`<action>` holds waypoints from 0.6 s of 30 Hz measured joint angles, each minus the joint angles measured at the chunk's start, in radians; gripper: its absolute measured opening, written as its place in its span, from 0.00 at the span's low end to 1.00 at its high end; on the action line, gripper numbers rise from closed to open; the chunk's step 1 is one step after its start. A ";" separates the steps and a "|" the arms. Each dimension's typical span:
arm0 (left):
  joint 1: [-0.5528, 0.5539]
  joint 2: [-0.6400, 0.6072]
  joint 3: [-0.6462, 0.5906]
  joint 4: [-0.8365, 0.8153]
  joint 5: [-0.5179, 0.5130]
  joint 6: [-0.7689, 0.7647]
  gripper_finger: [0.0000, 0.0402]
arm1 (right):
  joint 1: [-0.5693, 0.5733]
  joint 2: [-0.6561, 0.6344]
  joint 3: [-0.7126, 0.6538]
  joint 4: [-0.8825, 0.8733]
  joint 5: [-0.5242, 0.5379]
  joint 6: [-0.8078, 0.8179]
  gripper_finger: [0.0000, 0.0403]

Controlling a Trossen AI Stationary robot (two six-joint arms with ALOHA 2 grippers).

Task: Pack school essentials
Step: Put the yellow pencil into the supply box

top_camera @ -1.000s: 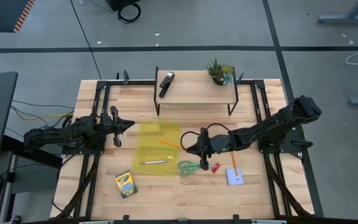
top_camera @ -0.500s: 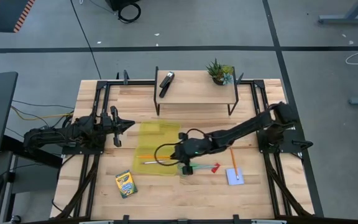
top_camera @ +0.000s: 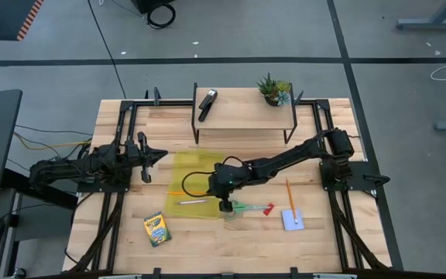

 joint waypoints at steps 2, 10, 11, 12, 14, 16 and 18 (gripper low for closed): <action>0.000 0.000 0.000 0.003 0.000 0.000 0.06 | 0.000 0.008 0.000 0.019 -0.010 0.001 0.09; 0.001 0.000 0.000 0.011 0.000 0.003 0.04 | 0.001 0.011 0.000 0.018 -0.019 0.001 0.09; 0.001 0.000 0.000 0.011 0.000 0.003 0.04 | 0.001 0.011 0.000 0.018 -0.019 0.001 0.09; 0.001 0.000 0.000 0.011 0.000 0.004 0.05 | 0.001 0.011 0.000 0.017 -0.019 0.004 0.09; 0.001 0.000 0.000 0.011 0.000 0.004 0.05 | 0.001 0.011 0.000 0.005 -0.019 0.006 0.09; 0.001 0.000 0.000 0.011 0.000 0.004 0.06 | 0.004 0.011 0.000 -0.002 -0.019 0.006 0.09; 0.001 0.000 0.000 0.011 0.000 0.004 0.06 | 0.008 0.011 0.000 -0.005 -0.019 -0.003 0.09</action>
